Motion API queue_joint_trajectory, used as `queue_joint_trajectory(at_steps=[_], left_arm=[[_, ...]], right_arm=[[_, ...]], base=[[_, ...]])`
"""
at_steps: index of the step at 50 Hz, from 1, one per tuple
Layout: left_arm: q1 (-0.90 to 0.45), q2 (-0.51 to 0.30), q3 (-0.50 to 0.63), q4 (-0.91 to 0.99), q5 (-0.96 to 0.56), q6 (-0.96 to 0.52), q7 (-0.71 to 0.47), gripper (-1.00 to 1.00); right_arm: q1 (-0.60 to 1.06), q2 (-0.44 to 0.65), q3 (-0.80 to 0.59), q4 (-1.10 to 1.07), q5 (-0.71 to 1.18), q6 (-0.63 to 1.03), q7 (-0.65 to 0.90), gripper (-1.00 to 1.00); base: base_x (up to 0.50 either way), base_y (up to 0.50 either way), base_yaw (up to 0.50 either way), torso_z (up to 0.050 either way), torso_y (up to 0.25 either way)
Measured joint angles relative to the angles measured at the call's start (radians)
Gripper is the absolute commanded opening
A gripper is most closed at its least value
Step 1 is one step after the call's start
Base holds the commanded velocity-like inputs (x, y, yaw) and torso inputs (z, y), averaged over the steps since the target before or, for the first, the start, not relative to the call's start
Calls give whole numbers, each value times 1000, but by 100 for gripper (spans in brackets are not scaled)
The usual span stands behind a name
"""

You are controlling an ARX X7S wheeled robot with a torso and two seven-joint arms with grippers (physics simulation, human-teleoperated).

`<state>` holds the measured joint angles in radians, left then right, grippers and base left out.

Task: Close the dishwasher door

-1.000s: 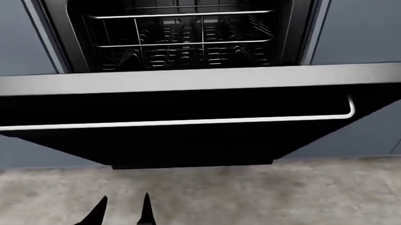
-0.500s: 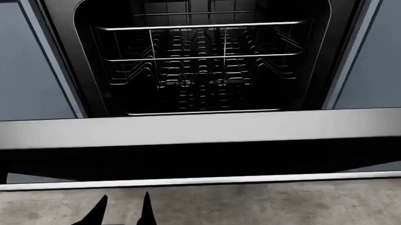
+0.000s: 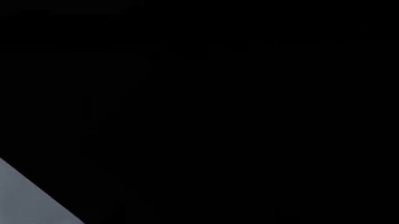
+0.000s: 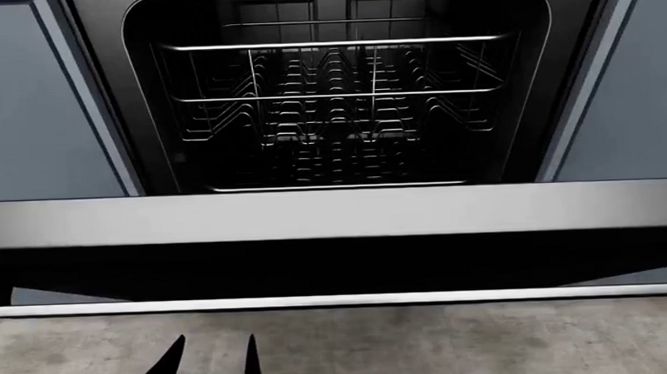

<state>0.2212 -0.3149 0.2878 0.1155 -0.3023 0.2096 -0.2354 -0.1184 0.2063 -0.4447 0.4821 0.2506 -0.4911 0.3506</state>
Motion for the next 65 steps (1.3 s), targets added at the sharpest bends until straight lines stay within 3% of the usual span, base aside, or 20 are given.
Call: queue_joint_trajectory(at_steps=[7,15,23,36,65], left_arm=[[-5,6,3,-41,31,46,-1,100],[-97,76,13,-395,89,268,34,100],[-145,103,15,-494,100,327,37,100],[-199,104,17,-437,108,245,5,100],[-273,44,20,-88,37,-133,-89,100]], right_arm=[[26,-14,7,75,-1,-45,-4,100],[83,-13,14,139,-13,-73,-8,100],[125,11,16,97,-37,-40,11,100],[150,59,15,-60,-66,78,49,100],[240,180,31,-471,-8,523,84,100]], base=[[0,0,0,0,0],[0,0,0,0,0],[0,0,0,0,0],[0,0,0,0,0],[0,0,0,0,2]])
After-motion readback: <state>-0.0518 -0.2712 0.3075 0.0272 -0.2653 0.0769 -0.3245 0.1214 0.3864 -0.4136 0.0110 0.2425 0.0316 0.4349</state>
